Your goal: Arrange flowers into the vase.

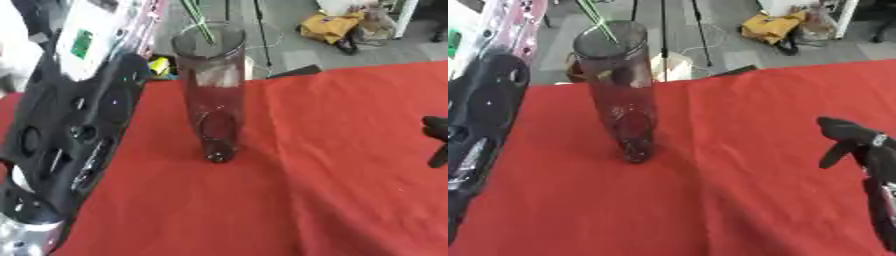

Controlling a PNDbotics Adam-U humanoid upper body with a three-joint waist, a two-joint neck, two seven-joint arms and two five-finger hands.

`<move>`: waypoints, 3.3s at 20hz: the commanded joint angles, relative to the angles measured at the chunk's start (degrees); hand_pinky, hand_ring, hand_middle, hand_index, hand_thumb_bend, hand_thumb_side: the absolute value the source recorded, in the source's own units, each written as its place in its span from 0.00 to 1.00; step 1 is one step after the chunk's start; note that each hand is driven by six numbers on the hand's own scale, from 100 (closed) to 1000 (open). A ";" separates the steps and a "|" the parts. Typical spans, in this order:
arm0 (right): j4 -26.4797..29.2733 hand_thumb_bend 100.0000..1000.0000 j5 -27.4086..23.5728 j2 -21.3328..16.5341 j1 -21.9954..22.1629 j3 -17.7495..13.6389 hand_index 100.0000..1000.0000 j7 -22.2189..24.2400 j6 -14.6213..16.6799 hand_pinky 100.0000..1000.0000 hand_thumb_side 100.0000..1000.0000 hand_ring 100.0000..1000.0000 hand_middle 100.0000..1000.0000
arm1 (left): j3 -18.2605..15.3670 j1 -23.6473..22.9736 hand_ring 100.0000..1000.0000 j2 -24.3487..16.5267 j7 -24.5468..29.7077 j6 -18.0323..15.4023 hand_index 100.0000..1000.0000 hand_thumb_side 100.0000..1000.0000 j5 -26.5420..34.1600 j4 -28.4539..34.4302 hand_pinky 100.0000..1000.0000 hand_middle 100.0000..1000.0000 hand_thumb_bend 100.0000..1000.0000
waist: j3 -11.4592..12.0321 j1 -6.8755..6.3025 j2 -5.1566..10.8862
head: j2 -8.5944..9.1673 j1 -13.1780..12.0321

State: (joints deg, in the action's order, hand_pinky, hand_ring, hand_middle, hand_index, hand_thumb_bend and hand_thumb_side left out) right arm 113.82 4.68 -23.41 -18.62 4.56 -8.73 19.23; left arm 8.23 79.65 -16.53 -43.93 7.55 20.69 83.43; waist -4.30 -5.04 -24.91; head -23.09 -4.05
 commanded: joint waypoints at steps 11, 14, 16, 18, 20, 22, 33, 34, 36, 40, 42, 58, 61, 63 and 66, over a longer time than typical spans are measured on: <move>0.77 0.00 0.14 -0.23 -0.55 -0.59 0.72 -0.32 0.06 0.82 1.00 0.82 0.35 | 1.32 0.41 0.00 -0.48 1.33 2.32 0.00 0.65 -1.86 -0.98 0.00 0.00 0.13 | -0.19 0.60 1.23 | -0.48 -0.75; 0.77 0.00 0.14 -0.12 -0.57 -0.61 0.72 -0.25 -0.01 0.82 1.00 0.82 0.35 | 1.33 0.39 0.00 -0.35 2.30 2.02 0.00 0.68 -2.88 -1.22 0.00 0.00 0.18 | -0.27 0.61 1.15 | -0.05 -1.02; 0.77 0.00 0.27 0.03 -0.49 -0.71 0.72 -0.32 -0.12 0.82 1.00 0.82 0.35 | 1.38 0.30 0.00 -0.33 2.95 1.71 0.00 0.71 -3.69 -1.61 0.00 0.00 0.25 | -0.33 0.63 1.10 | 0.18 -1.02; 0.77 0.00 0.44 0.17 -0.41 -0.79 0.72 -0.43 -0.21 0.82 1.00 0.82 0.35 | 1.37 0.25 0.00 -0.27 3.70 1.65 0.00 0.73 -4.34 -2.04 0.00 0.00 0.25 | -0.35 0.67 1.05 | 0.27 -0.99; 0.77 0.00 0.60 0.26 -0.37 -0.83 0.72 -0.51 -0.28 0.82 1.00 0.82 0.35 | 1.42 0.16 0.00 -0.32 4.36 1.66 0.00 0.82 -5.16 -2.31 0.00 0.00 0.22 | -0.33 0.67 0.97 | 0.30 -0.96; 0.77 0.00 0.75 0.33 -0.38 -0.81 0.72 -0.52 -0.40 0.82 1.00 0.82 0.35 | 1.38 0.13 0.00 -0.29 4.96 1.69 0.00 0.85 -5.96 -2.53 0.00 0.00 0.20 | -0.28 0.66 0.89 | 0.40 -0.96; 0.77 0.00 1.29 0.58 -0.14 -0.95 0.72 -0.77 -0.91 0.82 1.00 0.82 0.34 | 1.68 -0.18 0.00 -0.88 5.66 4.72 0.07 1.00 -9.19 -3.08 0.00 0.00 0.00 | -0.02 0.55 0.88 | 0.22 -0.60; 0.77 0.00 1.31 0.58 -0.09 -0.97 0.72 -0.78 -0.95 0.82 1.00 0.82 0.34 | 1.74 -0.15 0.00 -1.01 5.80 4.99 0.07 1.00 -9.62 -2.96 0.00 0.00 0.00 | 0.02 0.54 0.92 | 0.20 -0.57; 0.77 0.00 1.35 0.58 0.01 -1.00 0.72 -0.80 -1.06 0.82 1.00 0.82 0.34 | 1.82 -0.20 0.00 -1.36 6.21 5.66 0.10 1.00 -10.49 -2.82 0.00 0.00 0.00 | 0.09 0.51 1.01 | 0.06 -0.52; 0.77 0.00 1.34 0.54 0.13 -1.10 0.72 -0.89 -1.11 0.82 1.00 0.82 0.34 | 2.17 -0.50 0.00 -2.22 6.94 8.02 0.11 1.00 -13.86 -3.24 0.00 0.00 0.00 | 0.27 0.48 1.12 | 0.03 -0.34; 0.77 0.00 1.40 0.59 0.25 -1.16 0.72 -0.93 -1.17 0.82 1.00 0.82 0.34 | 2.24 -0.62 0.00 -2.49 7.58 9.45 0.11 0.99 -16.60 -3.42 0.00 0.00 0.00 | 0.34 0.52 1.17 | 0.05 -0.27; 0.77 0.00 1.26 0.62 0.40 -1.46 0.73 -1.15 -1.32 0.82 1.00 0.82 0.34 | 2.31 -1.80 0.19 -3.71 18.53 16.75 0.22 0.93 -25.74 -4.20 0.19 0.23 0.00 | 0.65 0.63 1.41 | -0.14 0.34; 0.77 0.00 1.28 0.64 0.47 -1.51 0.73 -1.18 -1.35 0.82 1.00 0.82 0.34 | 2.42 -1.99 0.21 -3.89 19.84 17.61 0.23 0.91 -26.74 -4.33 0.21 0.25 0.00 | 0.72 0.66 1.45 | -0.13 0.41; 0.77 0.00 1.28 0.64 0.49 -1.53 0.73 -1.16 -1.44 0.82 1.00 0.82 0.34 | 2.60 -2.03 0.23 -4.11 21.11 18.11 0.24 0.90 -27.68 -4.33 0.22 0.27 0.00 | 0.83 0.66 1.51 | -0.16 0.46; 0.77 0.00 1.28 0.63 0.56 -1.56 0.73 -1.15 -1.56 0.82 1.00 0.82 0.34 | 2.86 -2.15 0.27 -4.59 23.47 18.68 0.28 0.90 -29.63 -4.19 0.26 0.32 0.00 | 1.00 0.66 1.59 | -0.25 0.57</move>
State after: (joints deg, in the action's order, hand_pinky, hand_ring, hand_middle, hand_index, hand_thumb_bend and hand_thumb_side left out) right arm 113.82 5.74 -22.43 -17.76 3.52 -9.86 17.84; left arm 10.84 76.56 -19.30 -21.37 26.09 -7.97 78.55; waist -3.38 -4.81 -25.06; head -23.22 -3.59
